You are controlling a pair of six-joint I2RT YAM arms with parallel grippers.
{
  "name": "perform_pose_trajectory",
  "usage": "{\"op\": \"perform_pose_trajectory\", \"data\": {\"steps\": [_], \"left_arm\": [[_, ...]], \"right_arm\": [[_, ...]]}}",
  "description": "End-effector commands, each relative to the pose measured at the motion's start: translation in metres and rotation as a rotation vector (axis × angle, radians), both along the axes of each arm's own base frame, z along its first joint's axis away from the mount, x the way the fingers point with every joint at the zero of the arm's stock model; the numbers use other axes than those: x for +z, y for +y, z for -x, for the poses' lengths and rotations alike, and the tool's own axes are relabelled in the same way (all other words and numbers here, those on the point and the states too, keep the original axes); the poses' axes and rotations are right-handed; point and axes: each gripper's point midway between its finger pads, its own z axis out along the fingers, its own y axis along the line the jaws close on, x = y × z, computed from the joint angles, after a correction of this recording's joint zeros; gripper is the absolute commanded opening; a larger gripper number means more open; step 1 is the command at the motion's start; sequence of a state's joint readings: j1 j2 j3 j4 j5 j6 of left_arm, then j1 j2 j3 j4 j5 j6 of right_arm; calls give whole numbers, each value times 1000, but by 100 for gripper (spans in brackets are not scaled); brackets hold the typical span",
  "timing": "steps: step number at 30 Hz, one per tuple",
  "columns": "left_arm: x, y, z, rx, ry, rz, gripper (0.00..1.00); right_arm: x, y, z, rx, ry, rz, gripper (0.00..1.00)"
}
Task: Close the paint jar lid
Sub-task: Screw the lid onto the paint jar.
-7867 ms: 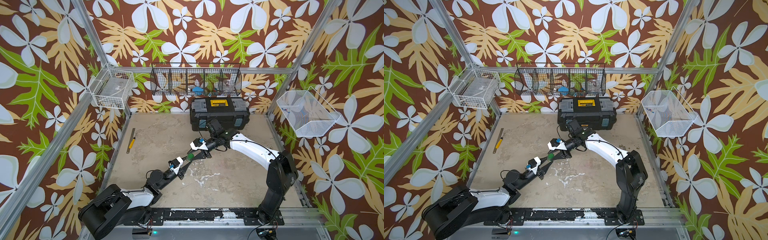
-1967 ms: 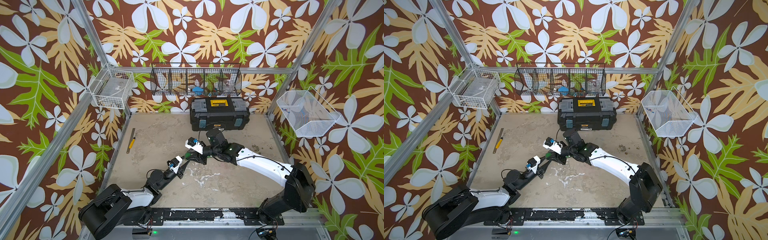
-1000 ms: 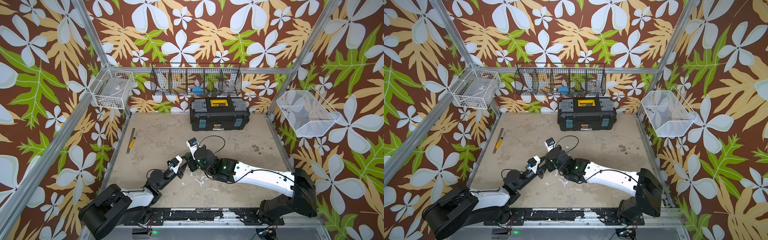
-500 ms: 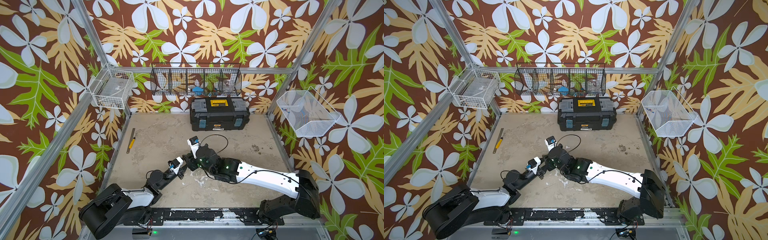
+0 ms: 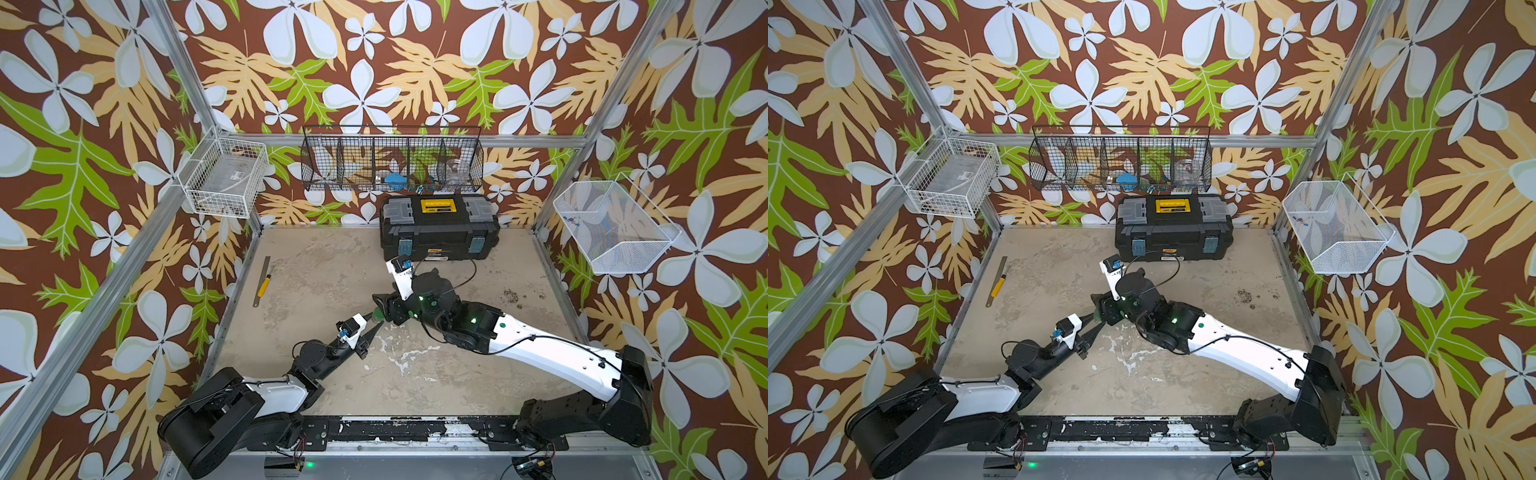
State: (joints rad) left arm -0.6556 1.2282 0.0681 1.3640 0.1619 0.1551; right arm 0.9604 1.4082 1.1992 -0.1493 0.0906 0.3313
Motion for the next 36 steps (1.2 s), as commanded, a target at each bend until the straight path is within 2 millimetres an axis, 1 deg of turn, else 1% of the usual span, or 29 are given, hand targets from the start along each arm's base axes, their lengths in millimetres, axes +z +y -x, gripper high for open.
{"op": "perform_pose_trajectory", "data": {"steps": [1,4,9,15,18,20,23,26,29,33,36], "left_arm": [[7,0,1,-4,-21,16,22],[7,0,1,-4,-24,16,22],[8,0,1,-4,-25,17,22],[8,0,1,-4,-26,17,22],[8,0,2,-7,-25,17,22],[7,0,2,-6,-25,16,22],[8,0,2,-6,-27,18,22],[8,1,2,-5,-28,18,22],[9,0,2,-6,-28,19,22],[8,0,2,-6,-26,17,22],[8,0,2,-9,-25,17,22]], "right_arm": [[-6,6,18,208,21,23,69],[-8,5,21,303,28,22,70],[-21,1,11,303,48,69,70],[-39,3,10,315,85,91,69],[-49,3,5,295,115,107,69],[-53,3,2,289,136,115,69],[-56,5,4,303,156,119,69],[-52,6,4,310,158,111,68],[-42,5,5,316,141,92,68],[-25,0,6,344,109,51,69],[-5,-2,8,443,51,10,69]]}}
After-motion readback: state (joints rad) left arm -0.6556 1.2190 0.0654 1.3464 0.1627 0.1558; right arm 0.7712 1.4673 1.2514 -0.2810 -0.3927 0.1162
